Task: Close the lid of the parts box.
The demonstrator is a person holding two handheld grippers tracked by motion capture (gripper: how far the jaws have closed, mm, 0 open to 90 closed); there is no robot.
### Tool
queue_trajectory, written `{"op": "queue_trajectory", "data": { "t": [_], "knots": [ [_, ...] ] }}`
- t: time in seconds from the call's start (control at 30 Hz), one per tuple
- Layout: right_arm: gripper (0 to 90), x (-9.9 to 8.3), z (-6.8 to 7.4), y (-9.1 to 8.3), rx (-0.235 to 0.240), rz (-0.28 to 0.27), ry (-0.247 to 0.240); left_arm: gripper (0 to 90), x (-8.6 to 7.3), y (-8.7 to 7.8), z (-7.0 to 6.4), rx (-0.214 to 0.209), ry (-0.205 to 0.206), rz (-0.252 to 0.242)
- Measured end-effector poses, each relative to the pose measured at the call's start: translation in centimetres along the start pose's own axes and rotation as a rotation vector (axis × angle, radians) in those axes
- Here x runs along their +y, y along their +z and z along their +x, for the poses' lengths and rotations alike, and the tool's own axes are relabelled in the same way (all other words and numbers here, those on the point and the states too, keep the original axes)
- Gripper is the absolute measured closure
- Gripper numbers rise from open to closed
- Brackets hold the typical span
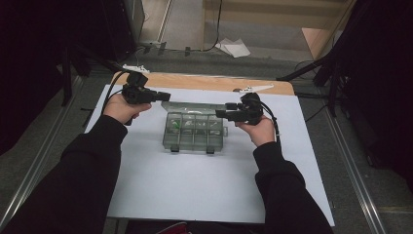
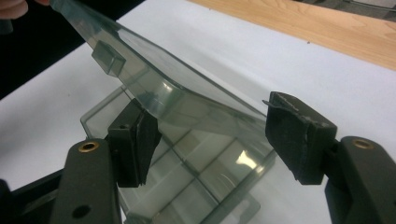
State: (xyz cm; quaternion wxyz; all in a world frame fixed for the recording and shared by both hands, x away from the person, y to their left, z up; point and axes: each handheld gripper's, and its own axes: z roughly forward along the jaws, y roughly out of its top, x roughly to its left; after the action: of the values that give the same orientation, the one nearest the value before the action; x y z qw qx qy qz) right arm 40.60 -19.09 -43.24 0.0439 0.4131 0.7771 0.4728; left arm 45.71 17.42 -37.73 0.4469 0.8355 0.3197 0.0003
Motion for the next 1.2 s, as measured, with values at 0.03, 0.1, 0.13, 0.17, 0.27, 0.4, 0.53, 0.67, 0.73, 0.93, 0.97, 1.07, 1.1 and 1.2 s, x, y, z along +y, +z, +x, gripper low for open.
{"op": "queue_trajectory", "data": {
  "t": [0.03,0.1,0.13,0.17,0.27,0.4,0.53,0.67,0.73,0.93,0.97,1.07,1.1,1.2],
  "knots": [
    [36.0,-0.1,0.0,-0.1,-0.002,0.004,0.0,88.5,0.0,0.1,0.0,0.006,0.003,0.002],
    [36.2,-0.4,0.0,-0.5,0.0,0.006,0.003,88.4,-0.1,0.2,0.0,0.001,0.0,0.003],
    [36.3,-0.5,-0.1,-0.7,0.001,0.009,0.003,88.4,-0.2,0.2,0.0,-0.005,-0.002,0.002],
    [37.0,-0.6,-0.1,-0.9,0.003,0.01,0.006,88.4,-0.2,0.2,0.0,-0.003,-0.002,0.004],
    [39.7,-0.9,-0.3,-1.5,0.009,0.013,0.015,88.3,-0.4,0.2,0.0,-0.002,-0.003,0.009],
    [47.8,-1.2,-0.4,-2.5,0.007,0.017,0.005,88.3,-0.6,0.0,-0.1,0.001,-0.01,0.004],
    [64.2,-1.4,-0.4,-3.6,-0.006,0.038,0.006,88.1,-0.9,0.0,-0.1,-0.001,-0.004,0.002],
    [84.3,-0.9,-0.9,-4.5,-0.013,0.022,0.053,88.2,-0.9,0.0,-0.3,0.0,-0.007,0.007],
    [90.0,-0.3,-1.0,-4.6,-0.02,0.018,0.059,88.2,-0.9,0.0,-0.4,0.0,-0.005,0.01],
    [90.0,2.4,0.1,-4.5,-0.017,-0.006,0.089,88.1,-1.2,0.1,-1.0,-0.007,0.006,0.01],
    [90.0,2.8,0.5,-4.3,-0.014,-0.002,0.085,88.1,-1.2,0.1,-0.9,-0.007,0.006,0.011],
    [90.0,3.4,1.4,-3.7,-0.004,-0.005,0.06,88.1,-1.2,0.0,-1.0,-0.002,0.011,0.012],
    [90.0,3.4,1.6,-3.5,0.001,0.0,0.06,88.1,-1.2,0.0,-1.1,0.003,0.01,0.015],
    [90.0,3.4,2.3,-2.8,0.016,0.021,0.049,88.1,-1.4,-0.1,-1.2,-0.003,0.004,0.004]
  ]
}}
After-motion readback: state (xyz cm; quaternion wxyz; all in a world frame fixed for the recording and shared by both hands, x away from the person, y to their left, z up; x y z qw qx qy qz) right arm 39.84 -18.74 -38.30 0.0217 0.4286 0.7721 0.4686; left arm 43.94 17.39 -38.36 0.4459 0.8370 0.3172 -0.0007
